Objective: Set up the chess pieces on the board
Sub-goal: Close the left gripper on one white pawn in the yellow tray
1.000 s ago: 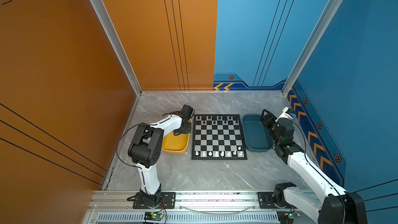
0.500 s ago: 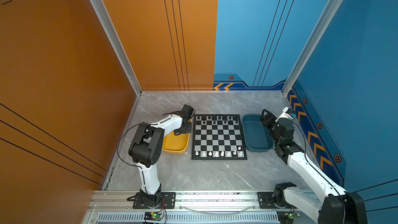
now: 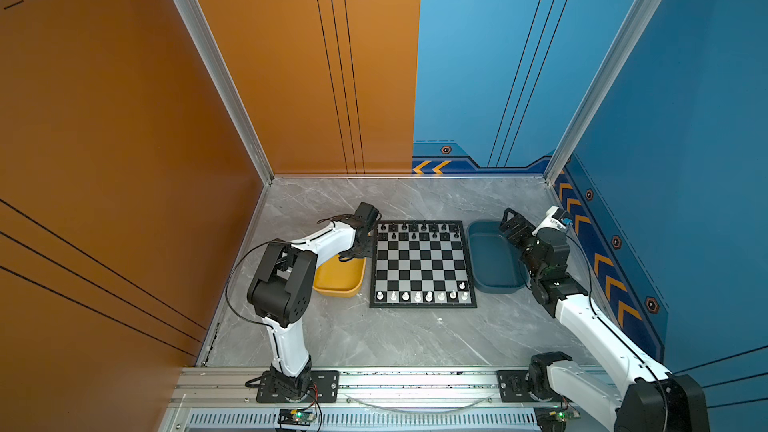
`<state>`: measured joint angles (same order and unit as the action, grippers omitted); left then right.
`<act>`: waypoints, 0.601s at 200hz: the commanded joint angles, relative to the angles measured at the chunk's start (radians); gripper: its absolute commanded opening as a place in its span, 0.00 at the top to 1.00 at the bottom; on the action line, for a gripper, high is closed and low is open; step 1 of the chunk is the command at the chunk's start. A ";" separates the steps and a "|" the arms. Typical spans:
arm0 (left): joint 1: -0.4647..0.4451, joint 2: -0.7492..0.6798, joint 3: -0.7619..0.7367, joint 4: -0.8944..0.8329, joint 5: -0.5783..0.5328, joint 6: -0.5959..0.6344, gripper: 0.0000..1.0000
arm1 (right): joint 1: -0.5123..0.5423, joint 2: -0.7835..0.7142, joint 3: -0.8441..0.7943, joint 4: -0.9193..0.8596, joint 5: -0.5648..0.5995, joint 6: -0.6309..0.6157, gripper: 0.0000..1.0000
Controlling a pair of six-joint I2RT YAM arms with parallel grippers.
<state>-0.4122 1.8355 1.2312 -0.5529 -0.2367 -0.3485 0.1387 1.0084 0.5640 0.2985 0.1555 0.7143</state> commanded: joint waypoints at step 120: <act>-0.146 -0.212 0.108 -0.115 -0.086 0.034 1.00 | 0.020 -0.139 -0.066 0.022 0.302 0.227 0.00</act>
<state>-0.5213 1.6554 1.2869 -0.6250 -0.2878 -0.3378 0.1516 0.8948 0.5301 0.2947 0.3706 0.8726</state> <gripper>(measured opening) 0.097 0.995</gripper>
